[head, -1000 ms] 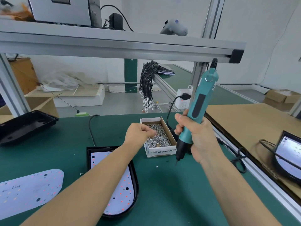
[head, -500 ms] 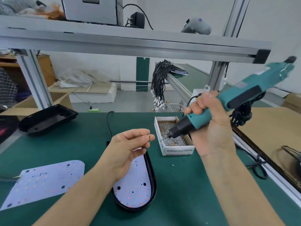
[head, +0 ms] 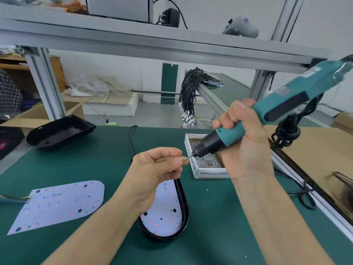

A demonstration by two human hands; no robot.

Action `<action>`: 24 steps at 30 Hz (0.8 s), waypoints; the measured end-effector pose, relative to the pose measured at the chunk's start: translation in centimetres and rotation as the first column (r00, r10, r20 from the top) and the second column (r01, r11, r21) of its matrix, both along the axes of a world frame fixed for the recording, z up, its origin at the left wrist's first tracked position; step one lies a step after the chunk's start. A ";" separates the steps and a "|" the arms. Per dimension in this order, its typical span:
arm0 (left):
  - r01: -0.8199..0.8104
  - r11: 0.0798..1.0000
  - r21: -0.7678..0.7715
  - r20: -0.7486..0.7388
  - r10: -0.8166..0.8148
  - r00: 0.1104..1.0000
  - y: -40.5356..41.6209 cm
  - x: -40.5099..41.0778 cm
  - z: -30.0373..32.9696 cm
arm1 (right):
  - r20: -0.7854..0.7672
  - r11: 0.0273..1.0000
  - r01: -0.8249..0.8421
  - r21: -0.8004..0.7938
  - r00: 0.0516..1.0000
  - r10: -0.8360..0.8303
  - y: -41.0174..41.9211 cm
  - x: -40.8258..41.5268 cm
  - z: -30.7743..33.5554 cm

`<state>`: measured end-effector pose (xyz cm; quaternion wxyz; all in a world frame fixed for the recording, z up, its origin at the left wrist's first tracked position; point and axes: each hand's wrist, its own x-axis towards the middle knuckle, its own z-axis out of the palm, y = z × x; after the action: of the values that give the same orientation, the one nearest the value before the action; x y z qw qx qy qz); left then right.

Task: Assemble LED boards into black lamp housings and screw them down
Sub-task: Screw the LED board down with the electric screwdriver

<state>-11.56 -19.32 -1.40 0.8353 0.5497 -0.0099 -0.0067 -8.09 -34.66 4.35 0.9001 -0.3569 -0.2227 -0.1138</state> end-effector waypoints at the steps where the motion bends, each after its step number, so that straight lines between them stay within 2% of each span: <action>1: 0.000 1.000 -0.002 0.003 0.000 1.000 0.0 0.0 0.0 | -0.003 1.000 0.004 -0.005 1.000 -0.004 0.0 0.0 0.0; 18: 0.028 0.999 0.033 0.032 -0.029 0.999 -0.4 0.0 -0.4 | -0.020 1.000 0.015 -0.002 1.000 -0.015 -0.5 -0.2 0.0; 24: -0.048 0.998 0.029 0.063 0.046 0.997 -0.6 0.1 -0.8 | 0.032 0.999 0.034 -0.022 0.999 -0.033 -0.3 -0.3 -0.6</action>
<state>-11.43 -19.97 -2.23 0.8261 0.5622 -0.0230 0.0298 -8.37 -34.92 3.75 0.8904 -0.3686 -0.2323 -0.1319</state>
